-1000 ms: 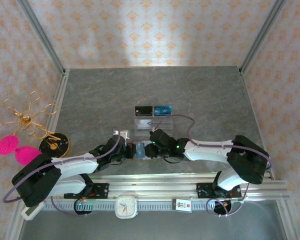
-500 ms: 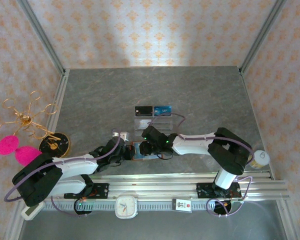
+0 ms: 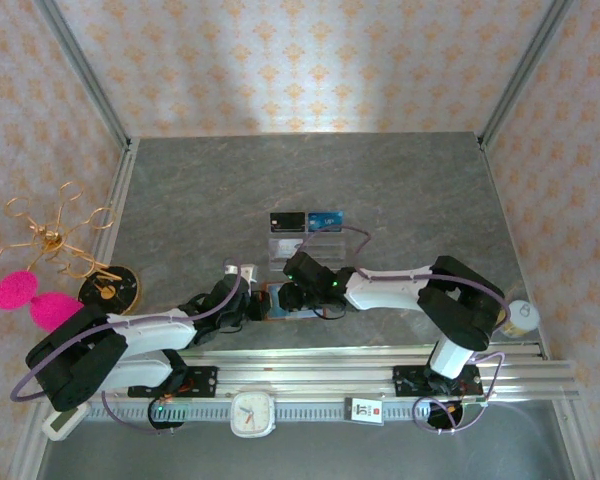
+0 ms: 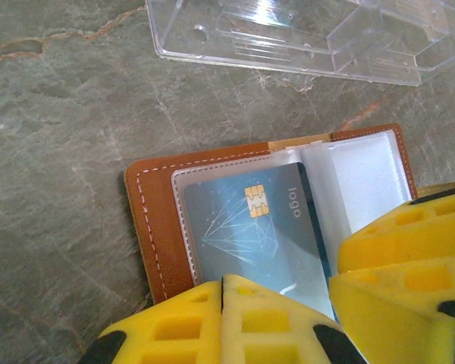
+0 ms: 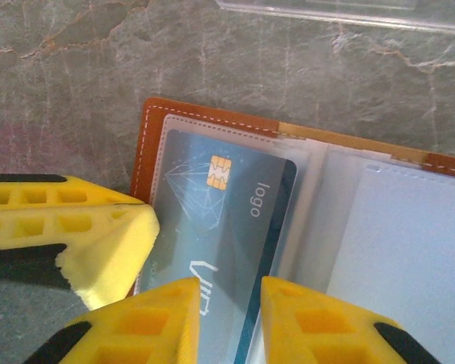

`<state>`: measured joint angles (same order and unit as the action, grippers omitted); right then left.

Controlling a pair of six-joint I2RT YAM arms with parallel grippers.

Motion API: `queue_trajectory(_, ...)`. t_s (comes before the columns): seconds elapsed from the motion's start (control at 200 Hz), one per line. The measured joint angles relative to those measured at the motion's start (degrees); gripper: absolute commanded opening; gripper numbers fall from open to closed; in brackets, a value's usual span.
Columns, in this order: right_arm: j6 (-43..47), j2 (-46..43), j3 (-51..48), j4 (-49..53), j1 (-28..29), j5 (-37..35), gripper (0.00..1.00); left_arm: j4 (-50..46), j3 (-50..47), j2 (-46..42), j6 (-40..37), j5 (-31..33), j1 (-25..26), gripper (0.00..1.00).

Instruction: Take the credit cards out of the card holder

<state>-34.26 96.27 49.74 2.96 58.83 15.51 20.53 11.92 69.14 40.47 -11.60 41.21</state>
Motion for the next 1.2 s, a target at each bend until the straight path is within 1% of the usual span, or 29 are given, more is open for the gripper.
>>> queue_trajectory(0.31, 0.04, 1.97, 0.59, 0.42, 0.61, 0.31, 0.27, 1.01, -0.39, 0.02, -0.02, -0.35, 0.0, 0.0)
queue_trajectory(0.636, 0.02, 2.69, 3.17, 6.03, 2.29, -6.73, 0.27, 2.43, -0.9, 0.66, -0.02, -0.79, -0.13, 0.0)
queue_trajectory(0.761, 0.04, 2.58, 3.28, 6.51, 2.54, -7.93, 0.27, 2.64, -1.01, 0.74, -0.02, -1.49, -0.55, 0.0)
queue_trajectory(0.861, 0.48, 1.9, 3.26, 6.91, 2.51, -8.09, 0.25, 1.79, -1.05, -0.13, -0.04, -1.66, -0.76, 0.0)
queue_trajectory(0.961, 0.81, -0.02, 3.02, 6.91, 2.08, -7.45, 0.23, -0.55, -1.05, -2.99, -0.04, -1.66, -0.76, 0.0)
queue_trajectory(1.056, 0.94, -2.21, 2.08, 5.35, 0.48, -4.76, 0.22, -1.44, -0.85, -5.42, -0.07, -1.75, -0.76, 0.0)
queue_trajectory(1.201, 0.92, -2.91, -0.02, 2.29, -3.08, 0.57, 0.21, -1.66, 0.04, -4.24, -0.04, -2.14, -0.76, 0.0)
